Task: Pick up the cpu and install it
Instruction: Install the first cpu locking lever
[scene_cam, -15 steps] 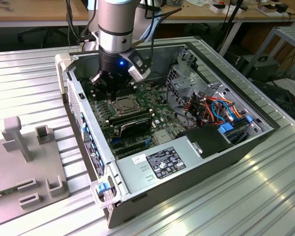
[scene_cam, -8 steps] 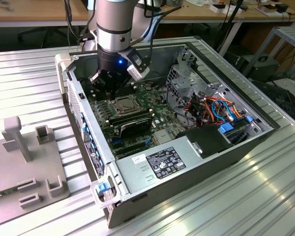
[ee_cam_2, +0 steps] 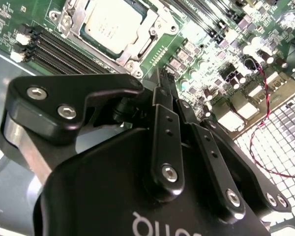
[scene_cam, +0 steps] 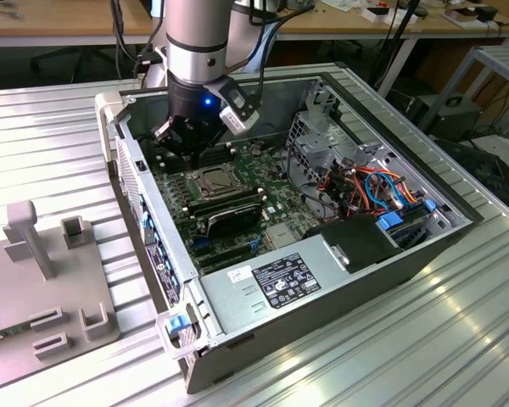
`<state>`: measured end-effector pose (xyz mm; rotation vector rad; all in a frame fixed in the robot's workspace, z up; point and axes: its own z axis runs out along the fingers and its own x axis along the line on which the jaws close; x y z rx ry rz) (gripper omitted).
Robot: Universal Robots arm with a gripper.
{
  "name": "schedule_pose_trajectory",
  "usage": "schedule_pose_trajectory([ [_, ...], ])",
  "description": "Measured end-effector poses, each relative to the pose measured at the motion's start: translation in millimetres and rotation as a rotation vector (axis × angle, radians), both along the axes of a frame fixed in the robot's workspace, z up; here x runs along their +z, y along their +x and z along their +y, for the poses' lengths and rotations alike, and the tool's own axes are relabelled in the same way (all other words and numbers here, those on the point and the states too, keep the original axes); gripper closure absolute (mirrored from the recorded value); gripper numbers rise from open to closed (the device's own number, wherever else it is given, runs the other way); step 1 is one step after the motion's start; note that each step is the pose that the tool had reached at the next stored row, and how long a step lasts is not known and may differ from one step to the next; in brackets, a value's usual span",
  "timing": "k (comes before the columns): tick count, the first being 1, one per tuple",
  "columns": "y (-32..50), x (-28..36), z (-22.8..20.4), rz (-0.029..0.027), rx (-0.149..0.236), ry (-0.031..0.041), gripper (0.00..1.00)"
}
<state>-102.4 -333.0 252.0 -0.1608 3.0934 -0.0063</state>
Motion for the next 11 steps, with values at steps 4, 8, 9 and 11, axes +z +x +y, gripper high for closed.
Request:
schedule_pose_trajectory([
  [4,-1.5,1.9,1.0,-0.0039,0.000,0.0002,0.89],
  [8,-1.8,6.8,2.7,-0.0087,0.000,0.0003,0.89],
  [9,-1.9,7.2,3.5,-0.0101,0.000,0.0004,0.89],
  [11,-2.8,7.3,5.3,-0.0127,0.000,0.0006,0.89],
])
